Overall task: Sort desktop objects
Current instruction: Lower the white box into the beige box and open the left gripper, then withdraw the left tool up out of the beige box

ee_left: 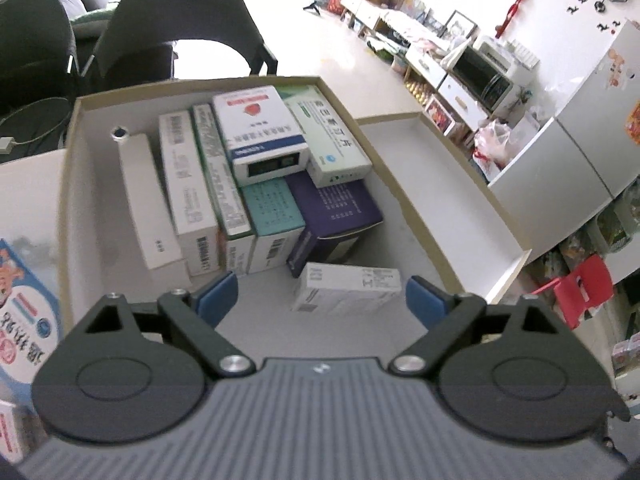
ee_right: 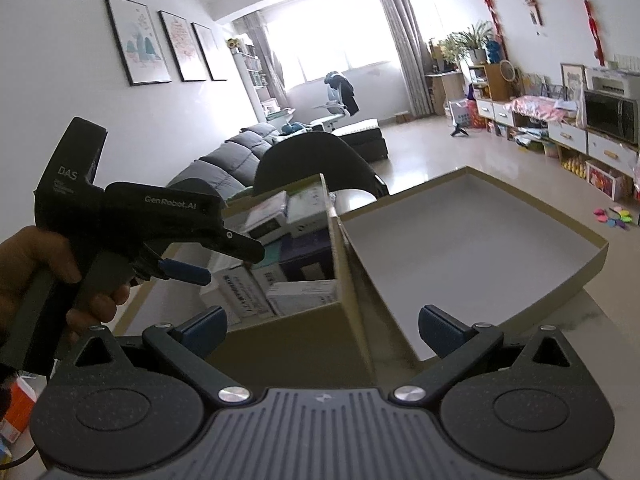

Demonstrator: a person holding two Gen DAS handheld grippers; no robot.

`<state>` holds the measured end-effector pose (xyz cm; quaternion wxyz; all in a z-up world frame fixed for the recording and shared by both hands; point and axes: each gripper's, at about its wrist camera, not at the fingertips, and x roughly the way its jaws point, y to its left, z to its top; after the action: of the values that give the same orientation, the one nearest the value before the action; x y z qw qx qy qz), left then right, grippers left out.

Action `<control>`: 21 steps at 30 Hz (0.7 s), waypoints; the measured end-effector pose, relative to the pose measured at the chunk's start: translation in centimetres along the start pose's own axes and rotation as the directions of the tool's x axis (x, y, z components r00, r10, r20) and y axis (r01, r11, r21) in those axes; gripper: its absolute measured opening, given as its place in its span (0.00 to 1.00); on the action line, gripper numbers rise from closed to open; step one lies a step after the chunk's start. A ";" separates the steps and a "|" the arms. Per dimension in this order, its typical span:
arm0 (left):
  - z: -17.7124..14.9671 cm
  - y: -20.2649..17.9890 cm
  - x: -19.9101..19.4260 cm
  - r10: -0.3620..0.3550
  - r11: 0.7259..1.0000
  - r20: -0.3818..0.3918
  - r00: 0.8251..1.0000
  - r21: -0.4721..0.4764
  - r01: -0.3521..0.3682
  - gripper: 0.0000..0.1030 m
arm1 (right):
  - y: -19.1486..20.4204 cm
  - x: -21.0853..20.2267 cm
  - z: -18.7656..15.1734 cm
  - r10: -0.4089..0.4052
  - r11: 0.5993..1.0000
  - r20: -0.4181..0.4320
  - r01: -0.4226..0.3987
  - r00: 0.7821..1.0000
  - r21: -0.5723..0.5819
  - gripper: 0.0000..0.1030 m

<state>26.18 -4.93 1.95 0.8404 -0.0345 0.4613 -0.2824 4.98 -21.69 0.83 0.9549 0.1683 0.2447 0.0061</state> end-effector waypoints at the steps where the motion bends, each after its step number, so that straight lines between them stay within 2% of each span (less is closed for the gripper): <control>1: -0.2 0.2 -0.4 0.000 1.000 0.008 1.000 -0.001 0.000 0.90 | 0.3 -0.2 0.0 0.003 1.000 0.003 -0.003 1.000 -0.006 0.99; 11: -2.1 2.4 -4.5 -0.001 0.999 0.074 0.997 -0.039 0.004 0.91 | 3.6 -1.8 -0.3 0.032 0.998 0.023 -0.031 0.999 -0.056 0.99; 21: -4.7 5.4 -7.9 0.001 0.991 0.161 0.987 -0.132 0.021 0.94 | 7.0 -3.1 -0.8 0.083 0.992 0.034 -0.079 0.996 -0.102 0.99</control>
<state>21.58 4.50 3.55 0.8692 -0.1155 0.4098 -0.2513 2.37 -15.17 3.90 0.9655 0.1299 0.2190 0.0539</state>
